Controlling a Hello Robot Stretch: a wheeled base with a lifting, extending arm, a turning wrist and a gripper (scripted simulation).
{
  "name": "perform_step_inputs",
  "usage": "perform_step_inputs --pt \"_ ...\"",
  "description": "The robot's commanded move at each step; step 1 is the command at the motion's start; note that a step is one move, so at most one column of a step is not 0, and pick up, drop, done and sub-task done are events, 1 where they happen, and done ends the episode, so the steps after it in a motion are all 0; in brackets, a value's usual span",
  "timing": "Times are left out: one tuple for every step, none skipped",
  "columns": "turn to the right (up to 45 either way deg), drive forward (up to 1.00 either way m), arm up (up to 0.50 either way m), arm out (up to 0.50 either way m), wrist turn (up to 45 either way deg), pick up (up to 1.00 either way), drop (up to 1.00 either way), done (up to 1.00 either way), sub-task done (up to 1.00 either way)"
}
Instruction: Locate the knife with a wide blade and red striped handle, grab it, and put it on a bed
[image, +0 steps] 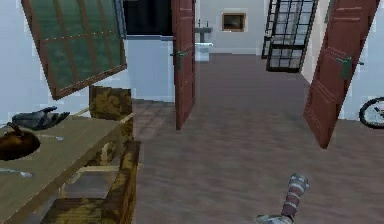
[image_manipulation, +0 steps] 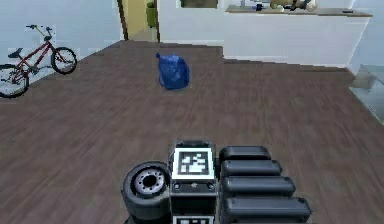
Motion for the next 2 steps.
perform_step_inputs --pt "0.0 0.05 0.00 0.00 0.0 0.00 0.00 0.00 0.00" --pt "21.0 0.00 0.00 0.00 0.0 0.00 0.00 0.00 0.00"
